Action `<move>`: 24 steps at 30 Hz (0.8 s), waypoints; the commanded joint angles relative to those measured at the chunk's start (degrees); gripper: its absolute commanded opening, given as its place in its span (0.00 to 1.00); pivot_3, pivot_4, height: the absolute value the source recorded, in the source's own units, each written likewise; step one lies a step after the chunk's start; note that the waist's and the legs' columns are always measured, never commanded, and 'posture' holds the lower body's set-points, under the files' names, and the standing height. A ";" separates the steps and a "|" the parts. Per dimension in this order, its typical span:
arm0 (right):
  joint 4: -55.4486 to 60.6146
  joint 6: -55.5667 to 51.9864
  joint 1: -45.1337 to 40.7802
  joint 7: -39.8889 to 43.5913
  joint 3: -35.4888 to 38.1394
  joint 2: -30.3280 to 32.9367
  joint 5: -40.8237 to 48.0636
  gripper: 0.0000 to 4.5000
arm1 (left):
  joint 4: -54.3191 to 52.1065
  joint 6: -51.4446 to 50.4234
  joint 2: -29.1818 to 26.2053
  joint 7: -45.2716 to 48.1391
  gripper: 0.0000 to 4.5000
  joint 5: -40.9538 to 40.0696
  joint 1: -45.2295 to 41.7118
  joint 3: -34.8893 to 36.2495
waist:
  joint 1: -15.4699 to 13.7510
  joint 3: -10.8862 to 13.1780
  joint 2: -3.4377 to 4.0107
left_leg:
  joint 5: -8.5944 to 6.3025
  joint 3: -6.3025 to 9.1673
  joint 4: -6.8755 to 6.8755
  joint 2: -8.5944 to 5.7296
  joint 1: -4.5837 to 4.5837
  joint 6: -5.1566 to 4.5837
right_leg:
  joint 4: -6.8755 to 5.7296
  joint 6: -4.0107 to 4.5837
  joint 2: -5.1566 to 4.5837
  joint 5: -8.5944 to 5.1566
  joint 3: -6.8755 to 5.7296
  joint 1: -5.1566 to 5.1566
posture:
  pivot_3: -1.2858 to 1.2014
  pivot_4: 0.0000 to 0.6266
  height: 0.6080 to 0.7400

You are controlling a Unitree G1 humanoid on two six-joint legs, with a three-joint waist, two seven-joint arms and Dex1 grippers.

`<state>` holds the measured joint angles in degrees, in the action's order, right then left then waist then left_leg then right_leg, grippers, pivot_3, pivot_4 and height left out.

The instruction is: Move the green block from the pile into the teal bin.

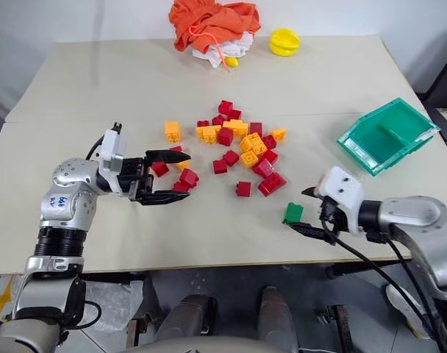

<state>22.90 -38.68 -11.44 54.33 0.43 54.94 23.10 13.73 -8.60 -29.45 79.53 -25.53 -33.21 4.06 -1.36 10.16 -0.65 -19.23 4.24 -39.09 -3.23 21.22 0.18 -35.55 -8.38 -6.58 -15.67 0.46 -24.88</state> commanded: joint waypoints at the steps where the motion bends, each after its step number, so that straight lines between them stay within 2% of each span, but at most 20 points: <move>1: -5.57 3.57 -4.32 1.70 -6.88 -0.20 -5.83 0.96 | -3.61 0.16 -0.58 -1.22 1.00 -1.38 1.50 0.73 | 0.08 0.00 0.00 | 0.00 -0.02 0.00 0.00 0.01 0.00 | 0.00 0.00 0.00 0.00 0.00 -0.01 | 0.52 0.24 1.00; 3: -6.74 4.69 -5.38 2.14 -7.29 -0.28 -6.24 0.87 | -4.18 0.29 -0.76 -2.13 1.00 -0.98 2.04 0.70 | 0.04 0.00 0.00 | 0.00 -0.02 0.00 0.00 0.02 0.00 | 0.00 0.00 0.01 0.00 0.01 -0.03 | 0.52 0.24 1.00; 8: -7.41 3.81 -7.25 1.93 -6.16 -1.10 -5.54 0.50 | -5.04 -0.07 -1.01 -3.39 1.00 -1.59 2.49 0.98 | 0.04 0.00 0.00 | 0.00 -0.02 0.02 0.00 0.06 -0.01 | 0.00 0.00 0.01 0.00 0.00 -0.07 | 0.52 0.24 1.00; 9: -7.29 3.64 -7.43 1.68 -5.66 -1.25 -5.35 0.46 | -5.07 0.04 -1.07 -3.44 1.00 -1.58 2.53 0.95 | 0.04 0.00 0.00 | -0.01 -0.02 0.02 0.00 0.06 -0.01 | 0.00 0.00 0.01 0.00 0.00 -0.07 | 0.52 0.24 1.00; 14: -6.68 0.33 -10.00 -1.04 0.27 -1.05 -3.41 0.46 | -5.29 0.28 0.02 -6.58 1.00 -0.50 1.67 0.36 | 0.02 0.00 0.00 | -0.01 -0.02 0.02 0.00 0.06 -0.01 | 0.01 0.00 0.00 0.00 0.01 -0.08 | 0.52 0.24 1.00; 17: -9.84 1.41 -12.78 -2.90 2.52 -0.29 -5.18 0.46 | -5.33 0.49 1.33 -9.48 1.00 -0.02 0.26 -0.14 | 0.02 0.00 0.00 | -0.01 -0.02 0.02 0.00 0.06 -0.01 | 0.01 0.00 0.00 0.00 0.01 -0.08 | 0.52 0.24 1.00; 20: -19.41 7.47 -18.12 -5.19 3.22 2.46 -10.70 0.46 | -4.31 1.26 4.01 -12.88 1.00 1.09 -1.94 -1.35 | -0.07 0.00 0.00 | -0.02 -0.02 0.02 -0.01 0.07 -0.02 | 0.03 0.00 0.00 0.00 -0.01 -0.06 | 0.52 0.24 1.00; 24: -36.63 13.91 -29.29 -9.39 -1.69 2.82 -19.67 0.46 | -2.18 2.60 6.15 -13.54 1.00 2.37 -3.44 -3.17 | 0.14 0.00 0.03 | -0.01 -0.16 0.02 -0.15 0.08 -0.06 | 0.04 -0.06 -0.09 0.04 0.04 -0.11 | 0.52 0.24 1.00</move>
<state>-9.81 -27.81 -38.90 46.68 -0.55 57.34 6.71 11.67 -7.17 -23.37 66.20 -23.94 -36.02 1.20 -1.22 10.16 -0.62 -19.24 4.05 -39.03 -3.38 21.29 0.12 -35.52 -8.44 -6.64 -15.63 0.50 -25.01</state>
